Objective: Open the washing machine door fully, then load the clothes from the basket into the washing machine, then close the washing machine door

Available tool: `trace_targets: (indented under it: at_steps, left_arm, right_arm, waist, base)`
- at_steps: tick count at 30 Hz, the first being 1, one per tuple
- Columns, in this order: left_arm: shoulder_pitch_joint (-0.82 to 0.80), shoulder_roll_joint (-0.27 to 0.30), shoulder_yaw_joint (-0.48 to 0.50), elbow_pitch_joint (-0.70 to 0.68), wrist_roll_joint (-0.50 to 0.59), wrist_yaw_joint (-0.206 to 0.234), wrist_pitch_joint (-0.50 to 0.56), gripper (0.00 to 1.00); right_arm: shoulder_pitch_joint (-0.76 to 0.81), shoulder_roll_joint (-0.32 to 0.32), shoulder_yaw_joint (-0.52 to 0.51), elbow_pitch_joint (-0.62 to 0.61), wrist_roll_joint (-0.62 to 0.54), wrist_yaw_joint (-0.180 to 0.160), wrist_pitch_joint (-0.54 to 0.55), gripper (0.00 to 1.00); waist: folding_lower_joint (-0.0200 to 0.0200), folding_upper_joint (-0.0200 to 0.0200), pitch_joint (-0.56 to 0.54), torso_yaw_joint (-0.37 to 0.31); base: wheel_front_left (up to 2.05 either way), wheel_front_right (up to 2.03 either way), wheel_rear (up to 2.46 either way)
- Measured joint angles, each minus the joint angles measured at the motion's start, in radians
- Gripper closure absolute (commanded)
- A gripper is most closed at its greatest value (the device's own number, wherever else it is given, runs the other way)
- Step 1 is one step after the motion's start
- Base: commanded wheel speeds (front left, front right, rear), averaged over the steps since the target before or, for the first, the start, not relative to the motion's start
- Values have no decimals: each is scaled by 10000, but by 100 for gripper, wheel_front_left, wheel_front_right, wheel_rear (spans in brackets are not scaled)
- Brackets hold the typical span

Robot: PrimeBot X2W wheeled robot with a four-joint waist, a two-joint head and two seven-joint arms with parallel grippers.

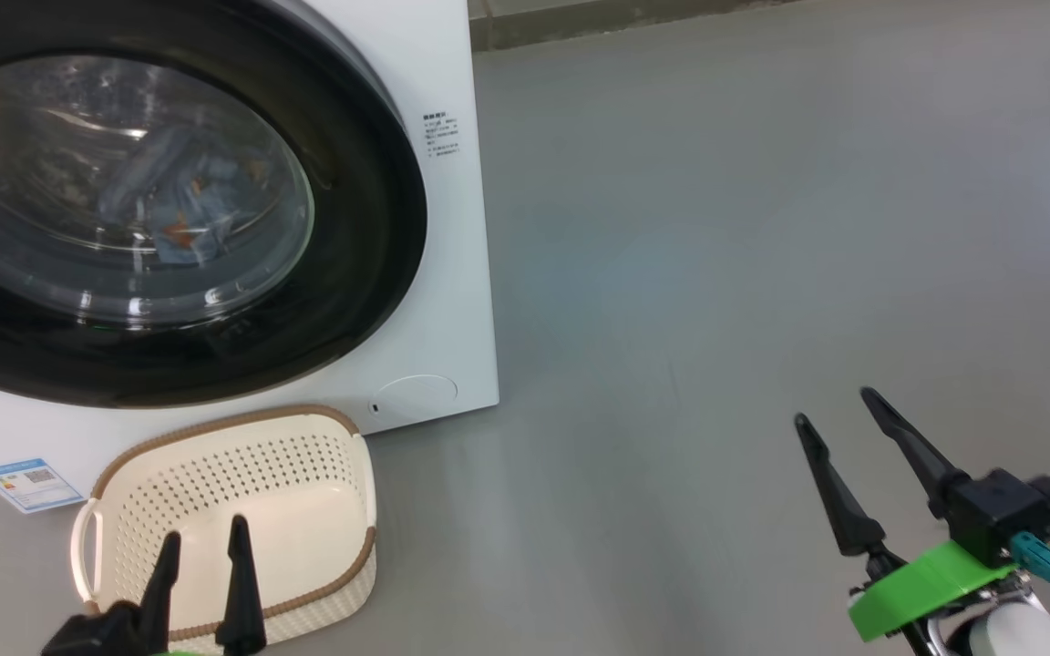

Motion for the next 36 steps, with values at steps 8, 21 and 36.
trace_targets:
  at_steps: [8,21,36]
  left_arm:
    - [451,6,188,150,295,58,0,0]
    - [823,6,679,165,456,88,0,0]
    - [1178,6,731,242,525,217,0,0]
  right_arm:
    - [882,403,-941,-77,-127,-4,2,0]
    - [1039,623,-1170,-138,-244,-4,2,0]
    - [1039,596,-857,-23,-253,-4,2,0]
  waist:
    - [0,0,-240,156]
    - [-1,0,-419,224]
    - [-1,0,-606,687]
  base:
    - [0,0,0]
    - [0,0,0]
    - [0,0,0]
